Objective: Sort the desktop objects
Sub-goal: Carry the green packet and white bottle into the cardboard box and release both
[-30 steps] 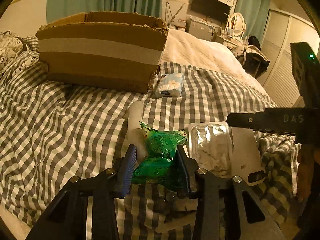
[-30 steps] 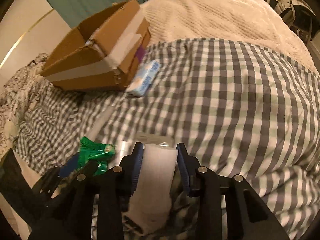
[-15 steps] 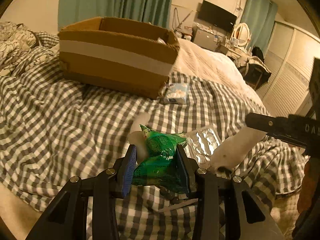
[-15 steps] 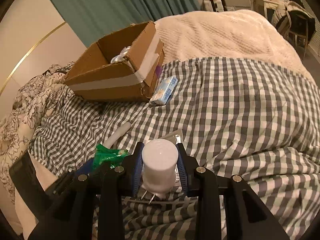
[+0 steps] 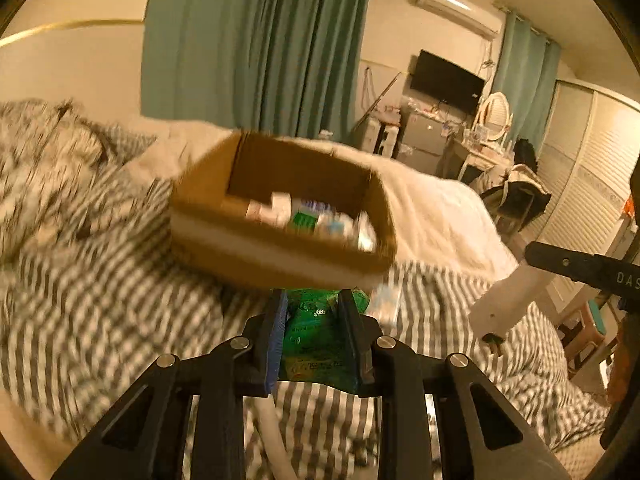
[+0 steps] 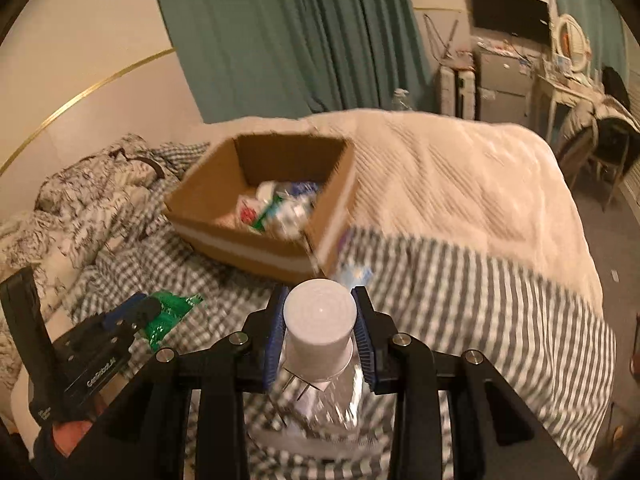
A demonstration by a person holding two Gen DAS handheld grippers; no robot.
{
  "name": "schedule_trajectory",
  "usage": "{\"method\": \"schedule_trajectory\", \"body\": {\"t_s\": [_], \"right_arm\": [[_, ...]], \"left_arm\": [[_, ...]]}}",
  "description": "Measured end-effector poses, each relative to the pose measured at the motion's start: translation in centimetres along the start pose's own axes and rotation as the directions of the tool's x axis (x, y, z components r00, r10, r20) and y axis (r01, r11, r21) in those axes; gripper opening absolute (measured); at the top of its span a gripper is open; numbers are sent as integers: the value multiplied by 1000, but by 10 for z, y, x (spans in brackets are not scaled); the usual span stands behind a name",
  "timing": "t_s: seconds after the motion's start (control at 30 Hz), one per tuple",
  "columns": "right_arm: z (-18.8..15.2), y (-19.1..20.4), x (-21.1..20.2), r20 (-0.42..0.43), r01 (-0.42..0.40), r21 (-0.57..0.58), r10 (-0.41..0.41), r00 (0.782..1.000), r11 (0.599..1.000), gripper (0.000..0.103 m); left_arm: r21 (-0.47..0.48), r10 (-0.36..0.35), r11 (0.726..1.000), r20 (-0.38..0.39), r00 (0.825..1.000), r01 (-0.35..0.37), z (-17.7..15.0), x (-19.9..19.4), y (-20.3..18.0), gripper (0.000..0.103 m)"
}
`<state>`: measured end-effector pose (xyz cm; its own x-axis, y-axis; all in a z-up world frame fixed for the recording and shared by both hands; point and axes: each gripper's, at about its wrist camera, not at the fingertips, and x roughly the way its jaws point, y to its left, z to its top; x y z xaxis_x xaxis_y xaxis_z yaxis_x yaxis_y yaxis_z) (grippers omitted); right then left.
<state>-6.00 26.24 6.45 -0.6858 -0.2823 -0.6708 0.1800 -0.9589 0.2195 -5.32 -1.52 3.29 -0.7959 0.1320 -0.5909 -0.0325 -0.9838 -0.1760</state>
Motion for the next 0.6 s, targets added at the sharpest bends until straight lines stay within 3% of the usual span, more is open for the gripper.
{"method": "schedule_trajectory", "body": {"t_s": [0.23,0.43,0.53,0.6], "right_arm": [[70,21,27,26,-70,-38,71,997,997,31],[112,36,85,34,-114,-37,115,993,993,31],[121,37,115,28,-117,-28,117,993,993,31],[125,35,138,5,-110,-5,111,994,994,34]], "left_arm": [[27,3,1000,39,999,-4,60,24,2,26],[69,32,997,46,998,-35,95,73,-1,26],[41,47,998,9,999,-48,104,112,10,26],[26,67,997,-26,997,-66,105,132,16,34]]}}
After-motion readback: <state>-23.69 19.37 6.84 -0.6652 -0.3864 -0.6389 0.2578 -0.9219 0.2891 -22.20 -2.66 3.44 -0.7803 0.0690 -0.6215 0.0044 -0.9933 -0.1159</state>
